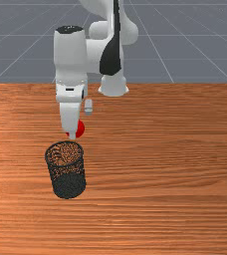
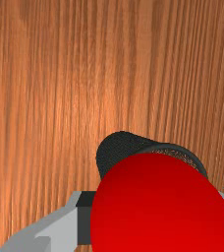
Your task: Put the ball into the container
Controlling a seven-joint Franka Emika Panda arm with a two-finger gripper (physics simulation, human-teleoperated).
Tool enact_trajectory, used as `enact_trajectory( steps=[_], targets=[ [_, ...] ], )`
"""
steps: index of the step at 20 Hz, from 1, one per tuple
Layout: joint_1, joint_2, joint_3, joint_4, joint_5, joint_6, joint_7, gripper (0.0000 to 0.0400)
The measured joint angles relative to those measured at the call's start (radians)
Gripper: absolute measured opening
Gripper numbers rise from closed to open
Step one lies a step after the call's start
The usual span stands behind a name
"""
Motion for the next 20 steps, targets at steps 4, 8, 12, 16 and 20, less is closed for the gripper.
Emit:
enact_trajectory(
  steps=[4, 8, 12, 16, 20],
  targets=[
    [0.005, 0.016, -0.023, 0.032, -0.023, -0.014, 0.033, 0.0280],
    [0.005, 0.004, -0.021, 0.059, -0.022, -0.066, 0.032, 0.0280],
    [0.004, 0.000, -0.019, 0.105, -0.015, -0.110, 0.037, 0.0280],
    [-0.006, 0.056, -0.019, 0.204, -0.015, -0.194, 0.012, 0.0280],
    [-0.027, 0.079, -0.023, 0.216, -0.010, -0.186, -0.008, 0.0280]
  ],
)
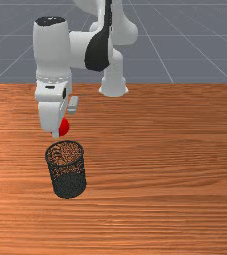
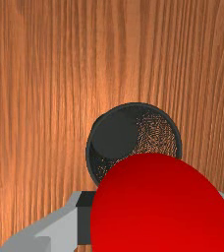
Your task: Put the ball into the container
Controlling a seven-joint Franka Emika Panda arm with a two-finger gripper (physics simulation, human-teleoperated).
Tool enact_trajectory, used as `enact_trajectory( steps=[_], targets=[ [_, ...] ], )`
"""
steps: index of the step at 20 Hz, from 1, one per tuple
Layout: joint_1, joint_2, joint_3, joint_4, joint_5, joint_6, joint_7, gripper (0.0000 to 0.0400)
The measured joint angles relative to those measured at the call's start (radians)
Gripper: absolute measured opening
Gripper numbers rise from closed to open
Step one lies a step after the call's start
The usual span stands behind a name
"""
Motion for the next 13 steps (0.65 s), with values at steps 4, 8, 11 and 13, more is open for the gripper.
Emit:
enact_trajectory(
  steps=[4, 8, 11, 13],
  targets=[
    [0.000, 0.038, -0.001, -0.002, -0.001, 0.025, 0.002, 0.0280],
    [-0.001, 0.059, -0.001, -0.009, -0.001, 0.047, -0.002, 0.0280],
    [-0.013, 0.070, -0.001, 0.010, 0.002, 0.032, -0.020, 0.0359],
    [-0.023, 0.073, -0.001, 0.012, 0.005, 0.038, -0.031, 0.0385]
  ],
)
